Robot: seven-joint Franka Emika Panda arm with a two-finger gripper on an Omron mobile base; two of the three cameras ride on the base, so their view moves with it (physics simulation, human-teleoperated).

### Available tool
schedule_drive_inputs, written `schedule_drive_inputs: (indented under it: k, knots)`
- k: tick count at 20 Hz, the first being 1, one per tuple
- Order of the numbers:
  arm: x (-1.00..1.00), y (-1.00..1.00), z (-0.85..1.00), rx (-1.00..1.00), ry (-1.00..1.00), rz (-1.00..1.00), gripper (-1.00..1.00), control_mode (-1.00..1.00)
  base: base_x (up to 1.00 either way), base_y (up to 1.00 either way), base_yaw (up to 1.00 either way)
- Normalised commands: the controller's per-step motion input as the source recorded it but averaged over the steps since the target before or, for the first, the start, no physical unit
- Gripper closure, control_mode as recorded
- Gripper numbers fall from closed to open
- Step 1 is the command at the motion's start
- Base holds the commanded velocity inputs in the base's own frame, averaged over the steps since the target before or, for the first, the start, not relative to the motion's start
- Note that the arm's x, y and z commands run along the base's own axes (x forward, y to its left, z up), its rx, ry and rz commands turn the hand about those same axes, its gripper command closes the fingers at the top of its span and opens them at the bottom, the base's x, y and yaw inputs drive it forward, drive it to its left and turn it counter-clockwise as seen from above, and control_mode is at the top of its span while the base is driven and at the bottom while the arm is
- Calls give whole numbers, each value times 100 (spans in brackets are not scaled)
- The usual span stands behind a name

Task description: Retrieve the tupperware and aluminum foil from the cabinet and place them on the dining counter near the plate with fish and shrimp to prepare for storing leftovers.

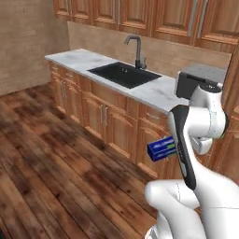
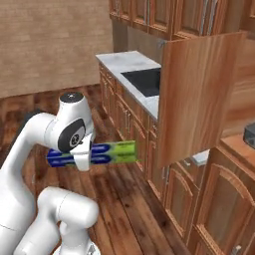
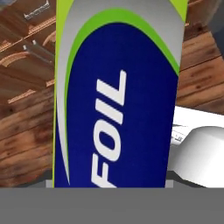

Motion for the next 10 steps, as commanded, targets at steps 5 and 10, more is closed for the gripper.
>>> schedule_drive_inputs:
  k: [5,10]
  knots:
    - [0,0,0,0,0,0,100,100,10,49,77]
    - [0,0,0,0,0,0,100,100,33,61,68]
